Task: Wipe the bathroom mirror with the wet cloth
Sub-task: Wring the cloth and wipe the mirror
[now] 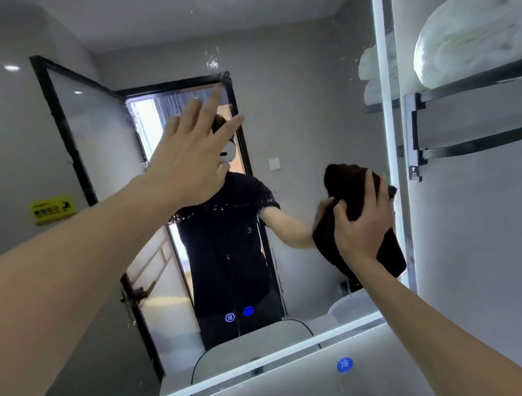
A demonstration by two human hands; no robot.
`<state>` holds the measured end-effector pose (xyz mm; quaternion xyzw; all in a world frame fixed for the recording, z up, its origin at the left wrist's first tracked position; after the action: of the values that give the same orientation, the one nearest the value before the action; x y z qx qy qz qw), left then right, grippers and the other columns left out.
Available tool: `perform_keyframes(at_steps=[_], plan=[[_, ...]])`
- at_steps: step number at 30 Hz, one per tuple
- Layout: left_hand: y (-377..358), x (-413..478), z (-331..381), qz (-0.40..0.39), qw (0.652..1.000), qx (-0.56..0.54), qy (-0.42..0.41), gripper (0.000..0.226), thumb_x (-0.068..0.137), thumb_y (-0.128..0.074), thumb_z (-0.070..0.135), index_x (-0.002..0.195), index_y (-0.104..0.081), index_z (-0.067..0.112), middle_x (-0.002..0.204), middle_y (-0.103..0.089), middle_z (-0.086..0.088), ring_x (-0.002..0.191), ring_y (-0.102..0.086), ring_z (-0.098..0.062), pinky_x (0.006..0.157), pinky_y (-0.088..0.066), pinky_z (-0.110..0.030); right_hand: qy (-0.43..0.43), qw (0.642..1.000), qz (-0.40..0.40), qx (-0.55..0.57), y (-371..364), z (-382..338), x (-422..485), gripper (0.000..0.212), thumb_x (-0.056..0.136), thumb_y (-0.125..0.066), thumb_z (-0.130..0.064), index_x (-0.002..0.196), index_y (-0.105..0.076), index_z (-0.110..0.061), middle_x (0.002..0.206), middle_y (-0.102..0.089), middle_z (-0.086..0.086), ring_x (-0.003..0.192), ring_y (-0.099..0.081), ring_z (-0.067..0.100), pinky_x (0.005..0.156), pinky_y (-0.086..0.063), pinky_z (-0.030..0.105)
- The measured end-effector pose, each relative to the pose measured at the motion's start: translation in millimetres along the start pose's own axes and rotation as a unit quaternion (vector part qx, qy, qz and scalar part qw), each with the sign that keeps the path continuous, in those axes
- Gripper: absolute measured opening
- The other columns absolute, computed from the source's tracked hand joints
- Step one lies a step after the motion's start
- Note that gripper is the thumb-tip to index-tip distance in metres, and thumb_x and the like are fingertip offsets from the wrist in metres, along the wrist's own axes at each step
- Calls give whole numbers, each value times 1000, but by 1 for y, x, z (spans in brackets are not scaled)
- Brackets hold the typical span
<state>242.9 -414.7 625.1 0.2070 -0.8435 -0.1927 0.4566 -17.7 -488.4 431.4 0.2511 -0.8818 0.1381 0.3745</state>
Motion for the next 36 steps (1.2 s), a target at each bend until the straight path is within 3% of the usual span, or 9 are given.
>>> perform_keyframes(at_steps=[9, 14, 18, 22, 25, 27, 31, 33, 36], plan=[[13, -74, -116, -40, 991, -7, 125, 85, 92, -59, 57, 159, -8, 45, 171, 16, -5, 154, 12, -46, 118, -5, -73, 93, 993, -62, -46, -39, -88, -60, 71, 89, -57, -39, 156, -38, -22, 165, -32, 7, 140, -40, 45, 117, -23, 65], [10, -129, -161, -45, 976, -46, 210, 97, 84, -68, 62, 156, -4, 52, 170, 20, 0, 153, 18, -45, 118, -3, -72, 174, 975, -129, -57, -67, -152, -107, 73, 91, -55, -47, 158, -34, -26, 169, -24, 5, 149, -26, 46, 120, -15, 68], [0, -165, -193, -37, 961, -55, 269, 100, 82, -73, 60, 155, -6, 52, 171, 13, -9, 155, 12, -45, 119, -9, -71, 256, 950, -166, -72, -94, -202, -151, 76, 92, -60, -48, 159, -32, -28, 170, -20, 7, 154, -19, 44, 119, -12, 71], [-11, -176, -221, -54, 969, -39, 238, 92, 91, -64, 56, 159, -4, 46, 171, 6, -14, 155, 6, -44, 123, -12, -64, 294, 935, -177, -85, -115, -243, -186, 77, 90, -59, -48, 159, -34, -26, 169, -23, 8, 155, -13, 44, 117, -14, 73], [-2, -180, -230, -47, 979, -57, 188, 72, 99, -49, 47, 162, -20, 28, 170, -11, -18, 155, -9, -42, 124, -11, -55, 325, 923, -183, -92, -128, -270, -212, 76, 89, -60, -47, 158, -36, -26, 169, -24, 9, 155, -13, 45, 118, -13, 72], [8, -182, -234, -57, 983, -88, 153, 74, 93, -41, 45, 161, -27, 18, 168, -20, -18, 155, -17, -40, 125, -11, -53, 345, 914, -192, -99, -138, -286, -230, 75, 90, -59, -46, 158, -35, -26, 169, -24, 9, 155, -13, 45, 117, -14, 73], [14, -188, -242, -89, 991, -62, 72, 59, 93, -55, 19, 148, -47, 0, 166, -27, -16, 155, -20, -36, 125, -18, -52, 367, 898, -214, -112, -156, -317, -269, 77, 90, -54, -50, 160, -30, -27, 170, -20, 9, 155, -12, 45, 116, -16, 74], [25, -197, -244, -76, 990, -80, 86, 65, 92, -56, 12, 153, -39, 2, 167, -22, -16, 155, -18, -36, 125, -21, -49, 381, 891, -221, -113, -165, -333, -289, 79, 89, -56, -51, 160, -29, -27, 170, -20, 9, 155, -12, 45, 115, -16, 75], [29, -213, -240, -59, 989, -86, 102, 76, 93, -49, 30, 162, -22, 12, 168, -7, -25, 157, -1, -38, 126, 0, -42, 411, 872, -243, -112, -178, -356, -318, 82, 88, -63, -51, 159, -31, -27, 169, -23, 10, 155, -13, 46, 114, -17, 76]])
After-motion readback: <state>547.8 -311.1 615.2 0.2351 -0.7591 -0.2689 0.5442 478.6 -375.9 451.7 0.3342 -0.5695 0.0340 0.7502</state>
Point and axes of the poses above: each hand's wrist, its own x-axis towards the middle knuckle, its own y-axis out of the back of the hand, z = x × y, the point moved 7 cm from there along x, towards the middle knuckle
